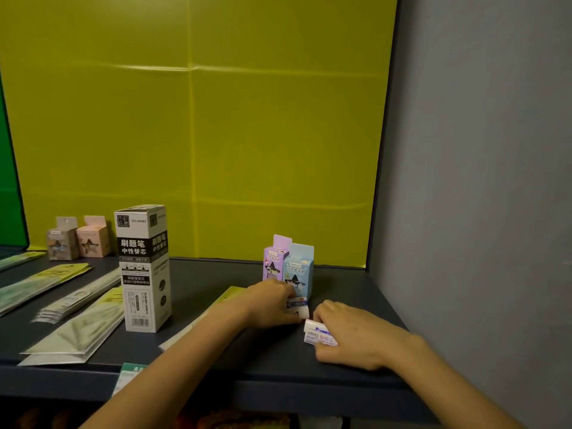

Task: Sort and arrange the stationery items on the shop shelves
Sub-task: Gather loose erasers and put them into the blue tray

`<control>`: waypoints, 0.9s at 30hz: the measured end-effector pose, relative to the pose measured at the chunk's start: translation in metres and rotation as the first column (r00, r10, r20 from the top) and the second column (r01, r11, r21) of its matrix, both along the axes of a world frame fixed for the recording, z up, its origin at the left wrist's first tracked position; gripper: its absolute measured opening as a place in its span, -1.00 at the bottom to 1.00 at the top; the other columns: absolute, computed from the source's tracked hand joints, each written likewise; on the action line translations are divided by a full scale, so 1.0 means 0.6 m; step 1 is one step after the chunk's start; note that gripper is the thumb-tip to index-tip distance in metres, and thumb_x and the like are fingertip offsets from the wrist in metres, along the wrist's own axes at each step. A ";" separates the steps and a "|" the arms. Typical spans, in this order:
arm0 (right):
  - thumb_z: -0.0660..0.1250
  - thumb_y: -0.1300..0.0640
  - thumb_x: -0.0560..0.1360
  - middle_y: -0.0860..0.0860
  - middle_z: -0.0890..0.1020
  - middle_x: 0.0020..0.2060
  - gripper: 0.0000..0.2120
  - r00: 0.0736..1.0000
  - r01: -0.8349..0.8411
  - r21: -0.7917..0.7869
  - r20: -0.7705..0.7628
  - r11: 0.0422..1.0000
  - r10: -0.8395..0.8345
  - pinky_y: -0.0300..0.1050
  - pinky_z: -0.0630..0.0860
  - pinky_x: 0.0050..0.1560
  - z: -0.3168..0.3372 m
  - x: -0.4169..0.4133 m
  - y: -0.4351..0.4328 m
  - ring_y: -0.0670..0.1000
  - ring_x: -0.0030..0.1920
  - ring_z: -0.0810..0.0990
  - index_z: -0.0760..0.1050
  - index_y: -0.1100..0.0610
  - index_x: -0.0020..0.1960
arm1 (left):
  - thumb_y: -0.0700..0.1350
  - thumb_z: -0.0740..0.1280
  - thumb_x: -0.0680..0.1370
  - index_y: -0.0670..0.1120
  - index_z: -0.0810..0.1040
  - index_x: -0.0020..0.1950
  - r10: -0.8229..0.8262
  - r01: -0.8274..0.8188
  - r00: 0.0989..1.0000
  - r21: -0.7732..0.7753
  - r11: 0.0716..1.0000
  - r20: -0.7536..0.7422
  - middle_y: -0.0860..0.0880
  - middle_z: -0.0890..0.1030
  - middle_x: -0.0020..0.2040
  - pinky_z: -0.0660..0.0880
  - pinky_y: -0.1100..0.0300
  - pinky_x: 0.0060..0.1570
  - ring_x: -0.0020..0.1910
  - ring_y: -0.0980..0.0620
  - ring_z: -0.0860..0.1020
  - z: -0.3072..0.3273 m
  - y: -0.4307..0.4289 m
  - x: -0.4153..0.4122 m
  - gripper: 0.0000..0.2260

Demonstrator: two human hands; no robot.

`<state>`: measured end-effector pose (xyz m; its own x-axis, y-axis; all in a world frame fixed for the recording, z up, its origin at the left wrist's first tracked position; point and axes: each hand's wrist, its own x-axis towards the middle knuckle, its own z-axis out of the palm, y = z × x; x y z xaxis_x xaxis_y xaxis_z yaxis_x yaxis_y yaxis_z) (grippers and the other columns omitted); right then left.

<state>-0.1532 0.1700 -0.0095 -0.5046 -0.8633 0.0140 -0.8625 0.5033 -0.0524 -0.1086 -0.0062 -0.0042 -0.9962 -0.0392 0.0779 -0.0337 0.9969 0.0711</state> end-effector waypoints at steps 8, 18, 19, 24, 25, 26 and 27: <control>0.18 -0.08 0.52 0.04 0.50 0.13 -0.65 0.998 0.060 0.006 0.019 0.998 -0.060 -0.11 0.41 -0.06 0.001 0.001 0.020 -0.02 -0.06 0.45 0.26 0.04 0.22 | 0.01 0.30 0.49 -0.17 0.31 0.33 0.028 -0.022 0.989 -0.047 0.999 0.145 -0.18 0.39 0.32 0.35 0.05 0.25 0.28 -0.12 0.36 -0.005 0.019 -0.026 -0.52; 0.11 -0.06 0.56 -0.09 0.44 0.01 -0.71 1.000 -0.001 -0.267 -0.021 0.964 -0.004 -0.10 0.45 -0.04 0.003 0.013 0.028 -0.06 -0.04 0.48 0.30 -0.08 0.27 | -0.03 0.17 0.58 -0.14 0.36 0.22 0.050 -0.048 0.984 0.014 0.999 -0.172 -0.17 0.47 0.26 0.41 0.01 0.11 0.18 -0.18 0.47 0.012 0.012 0.050 -0.72; 0.12 -0.07 0.56 -0.10 0.47 0.03 -0.72 0.999 -0.024 -0.313 0.024 0.949 0.033 -0.09 0.47 -0.03 0.010 0.021 0.022 -0.08 -0.03 0.50 0.31 -0.09 0.25 | -0.01 0.18 0.57 -0.11 0.38 0.20 0.055 -0.049 0.976 0.034 0.998 -0.209 -0.15 0.51 0.22 0.41 0.03 0.06 0.14 -0.17 0.49 0.016 0.001 0.070 -0.73; 0.17 -0.15 0.52 -0.12 0.53 -0.03 -0.82 0.954 -0.218 -0.447 0.090 0.867 0.287 -0.12 0.46 -0.10 0.035 0.092 -0.041 -0.12 -0.07 0.50 0.37 -0.10 0.05 | 0.06 0.22 0.55 -0.04 0.47 0.05 0.127 -0.109 0.939 0.072 0.991 -0.321 -0.03 0.55 -0.21 0.31 0.18 -0.31 -0.30 0.07 0.47 0.042 -0.069 0.216 -0.79; 0.16 -0.16 0.52 -0.12 0.52 -0.10 -0.86 0.940 -0.265 -0.455 0.076 0.850 0.333 -0.13 0.43 -0.13 0.036 0.110 -0.059 -0.12 -0.11 0.49 0.36 -0.12 -0.03 | 0.07 0.24 0.54 -0.02 0.48 -0.01 0.156 -0.130 0.934 0.102 0.986 -0.320 0.02 0.52 -0.28 0.32 0.22 -0.36 -0.38 0.14 0.44 0.044 -0.086 0.250 -0.82; 0.15 -0.16 0.53 -0.12 0.50 -0.16 -0.87 0.923 -0.313 -0.457 0.062 0.833 0.380 -0.13 0.41 -0.15 0.036 0.128 -0.079 -0.10 -0.14 0.49 0.33 -0.13 -0.09 | 0.07 0.25 0.53 0.01 0.47 -0.06 0.201 -0.166 0.930 0.135 0.977 -0.309 0.06 0.51 -0.32 0.33 0.26 -0.39 -0.43 0.17 0.45 0.045 -0.105 0.284 -0.85; 0.15 -0.16 0.53 -0.12 0.48 -0.20 -0.87 0.905 -0.355 -0.453 0.054 0.818 0.422 -0.12 0.39 -0.15 0.036 0.147 -0.102 -0.09 -0.14 0.49 0.30 -0.13 -0.11 | 0.07 0.27 0.52 0.04 0.46 -0.10 0.255 -0.216 0.920 0.156 0.964 -0.298 0.07 0.52 -0.34 0.35 0.29 -0.41 -0.45 0.20 0.48 0.044 -0.125 0.319 -0.88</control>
<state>-0.0650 0.1090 0.0121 -0.1536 -0.9135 0.3767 -0.9466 0.0267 -0.3212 0.0827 -0.0811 0.0224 -0.8825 -0.2979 0.3639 -0.2236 0.9465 0.2327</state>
